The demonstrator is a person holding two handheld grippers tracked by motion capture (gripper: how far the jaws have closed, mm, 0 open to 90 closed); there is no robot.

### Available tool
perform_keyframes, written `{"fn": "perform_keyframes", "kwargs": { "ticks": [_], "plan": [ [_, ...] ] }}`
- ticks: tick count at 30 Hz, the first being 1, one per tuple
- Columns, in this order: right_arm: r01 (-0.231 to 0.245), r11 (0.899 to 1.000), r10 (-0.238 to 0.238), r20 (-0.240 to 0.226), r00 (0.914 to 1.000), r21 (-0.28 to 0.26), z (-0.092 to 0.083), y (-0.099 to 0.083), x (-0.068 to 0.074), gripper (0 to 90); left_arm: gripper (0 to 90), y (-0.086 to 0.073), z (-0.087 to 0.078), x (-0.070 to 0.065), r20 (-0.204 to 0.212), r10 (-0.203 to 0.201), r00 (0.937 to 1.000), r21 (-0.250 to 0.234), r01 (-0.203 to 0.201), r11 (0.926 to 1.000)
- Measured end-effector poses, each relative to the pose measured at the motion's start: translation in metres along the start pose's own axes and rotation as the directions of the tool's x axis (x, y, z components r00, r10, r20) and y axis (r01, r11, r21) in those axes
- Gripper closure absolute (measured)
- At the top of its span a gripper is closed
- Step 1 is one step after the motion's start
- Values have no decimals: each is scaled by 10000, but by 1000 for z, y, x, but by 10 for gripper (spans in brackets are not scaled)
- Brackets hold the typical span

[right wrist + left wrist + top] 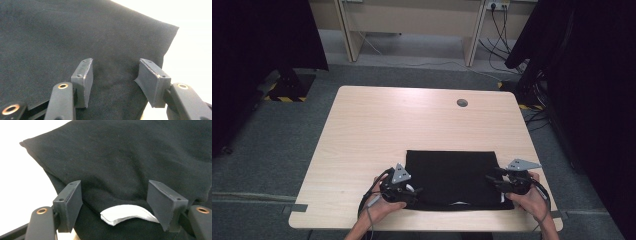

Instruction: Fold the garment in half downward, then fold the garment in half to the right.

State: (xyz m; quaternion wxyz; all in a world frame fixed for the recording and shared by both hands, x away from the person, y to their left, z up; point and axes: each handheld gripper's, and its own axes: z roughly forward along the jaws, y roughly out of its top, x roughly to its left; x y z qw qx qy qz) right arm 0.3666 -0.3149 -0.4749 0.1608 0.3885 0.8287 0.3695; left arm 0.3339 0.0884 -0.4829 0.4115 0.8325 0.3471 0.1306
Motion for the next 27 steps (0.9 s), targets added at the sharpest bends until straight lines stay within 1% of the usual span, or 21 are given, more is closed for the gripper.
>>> {"fn": "perform_keyframes", "kwargs": {
  "ticks": [2,6,11,15,19,23,25,27],
  "plan": [
    [-3,10000,3,15,10000,17,0,0,0,461,242,0,0,1,46,-171,9998,-44,171,9998],
    [-26,10000,26,52,10000,29,1,1,2,443,178,1,-5,1,-9,-323,9995,-104,323,9994],
    [-48,10000,48,42,10000,-13,1,0,2,442,149,2,-22,1,-22,-592,9982,-548,590,9968],
    [-54,10000,54,48,10000,1,1,0,2,441,135,-3,-32,-1,-14,-623,9981,-629,621,9961],
    [-58,10000,59,44,10000,-29,1,0,2,441,116,-11,-37,-5,-3,-667,9978,-484,666,9966],
    [-61,10000,61,46,10000,-20,1,0,2,440,111,-19,-39,-7,-94,-699,9975,-351,695,9970],
    [-59,10000,59,45,10000,-31,1,0,2,439,104,-24,-39,-7,-171,-676,9976,-183,673,9976],
    [-60,10000,60,49,10000,-26,1,0,2,440,103,-25,-40,-7,-193,-666,9976,-172,663,9977]
  ]
}}
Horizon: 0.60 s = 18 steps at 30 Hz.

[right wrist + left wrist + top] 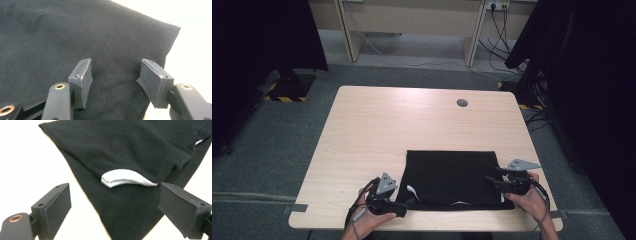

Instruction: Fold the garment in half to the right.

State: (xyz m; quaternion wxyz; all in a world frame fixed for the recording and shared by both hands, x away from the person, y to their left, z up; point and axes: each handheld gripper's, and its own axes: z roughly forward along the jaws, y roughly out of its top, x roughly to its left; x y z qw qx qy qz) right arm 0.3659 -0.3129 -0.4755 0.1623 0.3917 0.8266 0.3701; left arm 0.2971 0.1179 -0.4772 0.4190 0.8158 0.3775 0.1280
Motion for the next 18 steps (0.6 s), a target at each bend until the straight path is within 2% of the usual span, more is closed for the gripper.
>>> {"fn": "perform_keyframes", "kwargs": {
  "ticks": [6,9,11,14,18],
  "plan": [
    [5,10000,-5,-7,10000,-3,0,0,0,438,93,-6,-5,-1,-79,10,10000,53,-10,10000],
    [4,10000,-4,-12,10000,-16,0,0,0,438,86,-10,-6,-3,-157,160,9997,151,-158,9998],
    [9,10000,-9,-27,10000,-26,0,0,0,438,84,-12,-5,-2,-234,276,9993,329,-268,9991],
    [0,10000,0,-5,10000,-24,0,0,0,437,80,-13,-1,-2,-274,217,9994,387,-206,9990],
    [-5,10000,5,6,10000,-52,0,-1,0,436,101,-7,4,-8,-374,528,9979,563,-507,9971]
  ]
}}
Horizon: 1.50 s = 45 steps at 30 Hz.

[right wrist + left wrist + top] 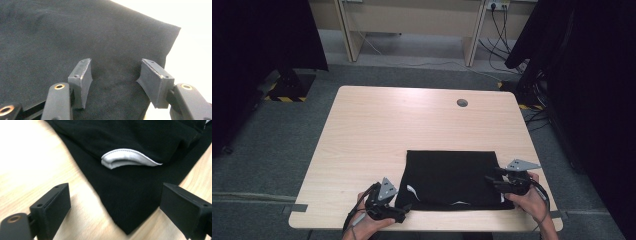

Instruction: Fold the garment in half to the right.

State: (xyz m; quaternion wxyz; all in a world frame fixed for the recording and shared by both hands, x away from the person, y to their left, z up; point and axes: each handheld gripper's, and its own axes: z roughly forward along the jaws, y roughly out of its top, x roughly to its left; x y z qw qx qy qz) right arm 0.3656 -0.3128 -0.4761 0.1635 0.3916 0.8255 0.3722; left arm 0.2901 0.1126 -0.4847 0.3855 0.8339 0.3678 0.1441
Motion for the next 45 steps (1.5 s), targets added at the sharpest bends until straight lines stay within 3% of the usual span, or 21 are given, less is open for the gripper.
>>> {"fn": "perform_keyframes", "kwargs": {
  "ticks": [6,16,21,25,29,39,45],
  "plan": [
    [17,10000,-17,-31,10000,6,0,0,0,434,124,12,13,-7,174,302,9994,23,-303,9995],
    [25,10000,-25,-28,10000,32,0,0,0,432,201,21,22,-7,354,565,9978,-149,-560,9983],
    [19,10000,-18,-34,10000,26,0,0,0,431,415,23,24,-8,786,820,9935,-376,-792,9961],
    [23,10000,-22,-45,10000,29,0,0,-1,430,656,25,26,-9,1082,927,9898,-504,-877,9949],
    [28,10000,-28,-45,10000,25,0,0,-1,430,776,26,27,-11,1270,804,9886,-486,-747,9960],
    [-61,9997,60,47,10000,247,-1,5,1,387,812,25,26,-13,1168,771,9902,-474,-720,9963],
    [-30,10000,30,92,10000,5,-5,13,8,382,813,25,26,-14,1121,775,9907,-486,-724,9962]
  ]
}}
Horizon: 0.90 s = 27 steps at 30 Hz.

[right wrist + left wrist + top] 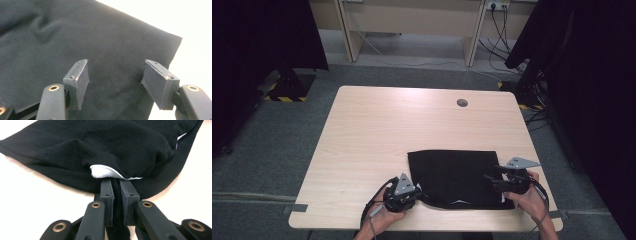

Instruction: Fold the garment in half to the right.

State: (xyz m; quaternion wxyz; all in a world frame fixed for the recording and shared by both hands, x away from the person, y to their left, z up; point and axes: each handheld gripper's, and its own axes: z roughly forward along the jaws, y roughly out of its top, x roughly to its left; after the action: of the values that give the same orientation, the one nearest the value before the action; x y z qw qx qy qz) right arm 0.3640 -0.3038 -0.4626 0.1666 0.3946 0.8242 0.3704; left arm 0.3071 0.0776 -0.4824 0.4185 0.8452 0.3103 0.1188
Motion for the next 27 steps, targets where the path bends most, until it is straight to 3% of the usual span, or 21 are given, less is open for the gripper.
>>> {"fn": "perform_keyframes", "kwargs": {
  "ticks": [4,6,12,19,27],
  "plan": [
    [242,9997,-242,-217,9995,0,2,5,8,380,812,0,0,0,-7,-21,10000,2,21,10000],
    [374,9986,-361,-329,9988,374,7,3,11,380,812,0,0,-2,-139,101,9999,-17,-101,9999],
    [488,9976,-479,-180,9987,500,5,-3,11,387,812,0,0,-4,-107,110,9999,-23,-110,9999],
    [387,9978,-392,75,9992,536,-3,-10,4,399,812,1,3,-11,189,125,9997,-1,-125,9999],
    [187,9982,-200,214,9996,568,-9,-10,1,373,812,2,4,-13,231,114,9997,-15,-114,9999]
  ]
}}
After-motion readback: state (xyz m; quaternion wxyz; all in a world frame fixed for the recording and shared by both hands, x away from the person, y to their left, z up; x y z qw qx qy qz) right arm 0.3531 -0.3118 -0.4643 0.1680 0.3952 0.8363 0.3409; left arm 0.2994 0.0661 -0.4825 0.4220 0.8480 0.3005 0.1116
